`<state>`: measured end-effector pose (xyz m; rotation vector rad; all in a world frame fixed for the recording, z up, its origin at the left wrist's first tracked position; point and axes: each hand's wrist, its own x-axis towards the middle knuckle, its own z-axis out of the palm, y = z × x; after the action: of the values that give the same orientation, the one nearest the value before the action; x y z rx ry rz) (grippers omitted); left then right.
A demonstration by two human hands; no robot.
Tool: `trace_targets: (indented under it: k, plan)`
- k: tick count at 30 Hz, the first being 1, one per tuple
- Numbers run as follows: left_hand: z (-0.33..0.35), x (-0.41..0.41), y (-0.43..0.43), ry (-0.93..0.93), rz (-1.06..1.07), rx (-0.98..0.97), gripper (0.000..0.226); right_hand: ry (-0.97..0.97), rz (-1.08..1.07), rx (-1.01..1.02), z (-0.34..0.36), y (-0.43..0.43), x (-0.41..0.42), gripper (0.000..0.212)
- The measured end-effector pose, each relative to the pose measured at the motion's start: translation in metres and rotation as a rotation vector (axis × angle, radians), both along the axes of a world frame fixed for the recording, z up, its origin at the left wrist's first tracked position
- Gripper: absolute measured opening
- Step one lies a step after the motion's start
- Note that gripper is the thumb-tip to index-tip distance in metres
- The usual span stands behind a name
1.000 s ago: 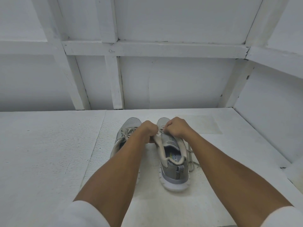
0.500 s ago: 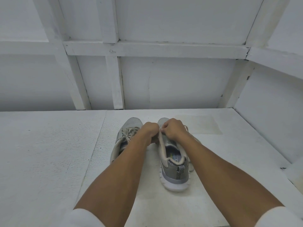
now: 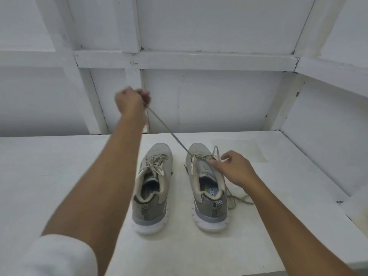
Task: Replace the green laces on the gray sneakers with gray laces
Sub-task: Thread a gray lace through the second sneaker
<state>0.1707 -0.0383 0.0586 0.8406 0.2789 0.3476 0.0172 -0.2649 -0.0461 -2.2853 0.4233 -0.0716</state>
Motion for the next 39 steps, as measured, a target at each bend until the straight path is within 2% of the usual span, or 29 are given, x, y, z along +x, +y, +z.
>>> trace_targets:
  k: [1, 3, 4, 5, 7, 8, 9, 10, 13, 17, 20, 23, 26, 30, 34, 37, 39]
  plan:
    - [0.006, 0.004, 0.007, 0.01, 0.018, 0.099, 0.019, -0.005, -0.012, 0.047, -0.002, -0.001, -0.008, 0.043]
    - [0.002, 0.0, -0.001, 0.005, -0.07, 0.456, 0.024, -0.032, -0.011, 0.11, -0.007, 0.002, -0.016, 0.031]
    - [-0.007, -0.009, -0.015, -0.016, -0.205, 0.686, 0.029, -0.04, -0.005, 0.128, -0.009, 0.004, -0.018, 0.025]
    - [-0.023, -0.019, -0.031, -0.016, -0.404, 0.995, 0.03, -0.049, -0.005, 0.141, -0.011, 0.007, -0.02, 0.02]
    - [-0.064, -0.042, -0.06, 0.059, -0.822, 1.688, 0.018, -0.077, -0.018, 0.155, -0.013, 0.01, -0.021, 0.016]
    - [-0.081, -0.053, -0.069, 0.072, -0.913, 1.97, 0.01, -0.084, -0.025, 0.158, -0.014, 0.011, -0.022, 0.016]
    - [-0.095, -0.058, -0.073, 0.053, -0.919, 2.144, 0.009, -0.088, -0.03, 0.158, -0.015, 0.011, -0.022, 0.017]
    - [-0.101, -0.058, -0.073, 0.048, -0.891, 2.228, 0.015, -0.091, -0.034, 0.158, -0.015, 0.011, -0.021, 0.017]
    - [-0.086, -0.041, -0.056, 0.045, -0.713, 2.244, 0.022, -0.097, -0.044, 0.162, -0.019, 0.011, -0.021, 0.02]
    - [-0.031, -0.019, -0.021, 0.09, -0.36, 2.012, 0.023, -0.108, -0.068, 0.18, -0.023, 0.014, -0.019, 0.02]
    - [-0.014, -0.014, -0.011, 0.139, -0.245, 1.964, 0.024, -0.107, -0.068, 0.185, -0.024, 0.014, -0.019, 0.02]
    - [-0.02, -0.016, -0.014, 0.17, -0.252, 1.898, 0.023, -0.092, -0.042, 0.203, -0.024, 0.01, -0.017, 0.025]
    - [-0.036, -0.024, -0.024, 0.121, -0.319, 1.903, 0.024, -0.087, -0.053, 0.226, -0.021, 0.0, -0.005, 0.033]
    - [-0.065, -0.039, -0.048, 0.054, -0.5, 2.002, 0.048, -0.081, -0.041, 0.141, -0.026, -0.017, 0.021, 0.022]
    - [-0.098, -0.051, -0.067, 0.043, -0.654, 2.174, 0.033, -0.02, 0.038, 0.026, -0.032, -0.017, 0.04, 0.019]
    - [-0.108, -0.056, -0.072, 0.055, -0.698, 2.201, 0.022, -0.04, 0.059, 0.006, -0.035, -0.014, 0.045, 0.007]
    - [-0.11, -0.057, -0.073, 0.058, -0.688, 2.196, 0.021, -0.055, 0.084, -0.022, -0.036, -0.015, 0.045, 0.008]
